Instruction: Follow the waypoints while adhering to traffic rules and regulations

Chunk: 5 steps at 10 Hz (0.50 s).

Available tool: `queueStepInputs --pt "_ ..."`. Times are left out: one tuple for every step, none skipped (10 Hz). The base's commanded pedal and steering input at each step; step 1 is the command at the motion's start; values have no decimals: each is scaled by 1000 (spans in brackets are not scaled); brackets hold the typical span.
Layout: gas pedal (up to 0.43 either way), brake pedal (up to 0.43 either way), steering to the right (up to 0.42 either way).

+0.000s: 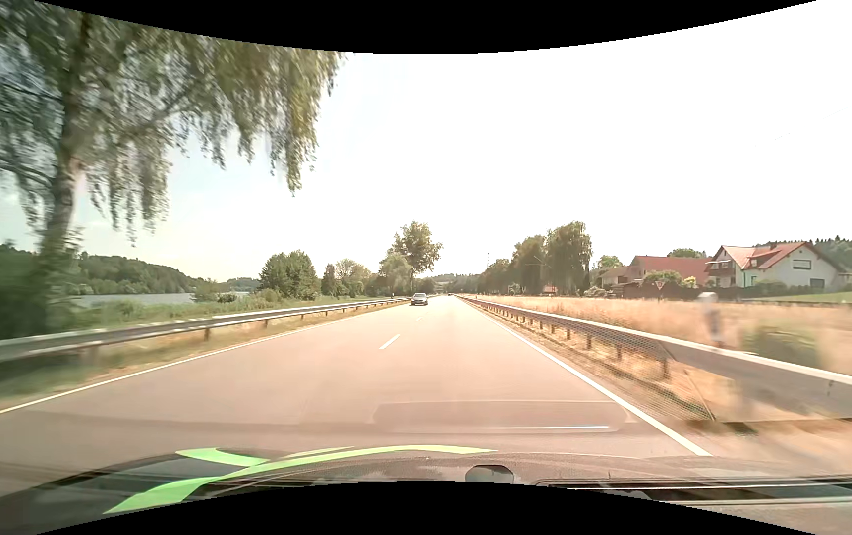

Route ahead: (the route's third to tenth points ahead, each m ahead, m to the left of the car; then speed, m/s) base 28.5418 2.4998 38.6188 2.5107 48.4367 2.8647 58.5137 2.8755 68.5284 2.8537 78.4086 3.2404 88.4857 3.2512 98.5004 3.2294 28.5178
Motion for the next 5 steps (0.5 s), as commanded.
queueStepInputs --pt "299 0 0" --pt "299 0 0" --pt "299 0 0" --pt "280 0 0" --pt "260 0 0"
